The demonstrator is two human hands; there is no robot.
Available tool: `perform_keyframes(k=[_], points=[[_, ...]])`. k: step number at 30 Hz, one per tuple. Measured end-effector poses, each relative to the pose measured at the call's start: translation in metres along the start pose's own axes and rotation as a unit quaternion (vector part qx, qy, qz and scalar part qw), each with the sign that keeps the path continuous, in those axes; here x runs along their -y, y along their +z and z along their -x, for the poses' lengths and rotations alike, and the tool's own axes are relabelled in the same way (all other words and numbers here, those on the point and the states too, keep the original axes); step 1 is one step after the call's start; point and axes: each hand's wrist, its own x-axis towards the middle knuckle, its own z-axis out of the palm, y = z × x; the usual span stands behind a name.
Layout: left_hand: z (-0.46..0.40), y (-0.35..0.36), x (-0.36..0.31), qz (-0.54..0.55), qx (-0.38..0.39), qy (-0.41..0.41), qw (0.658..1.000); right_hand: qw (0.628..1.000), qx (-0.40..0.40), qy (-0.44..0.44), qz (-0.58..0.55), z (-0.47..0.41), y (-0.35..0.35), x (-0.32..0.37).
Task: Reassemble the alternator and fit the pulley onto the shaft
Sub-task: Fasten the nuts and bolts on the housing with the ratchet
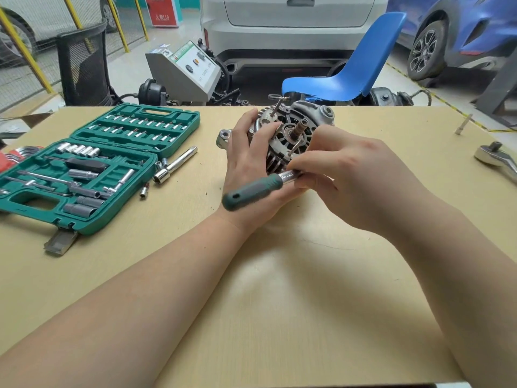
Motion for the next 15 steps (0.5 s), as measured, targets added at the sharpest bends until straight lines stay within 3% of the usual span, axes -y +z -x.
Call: perform_keyframes(k=[15], points=[[0.001,-0.001,-0.006,0.010,-0.023,0.014,1.000,0.994,-0.042,0.091,0.050,-0.009,0.012,0.016]])
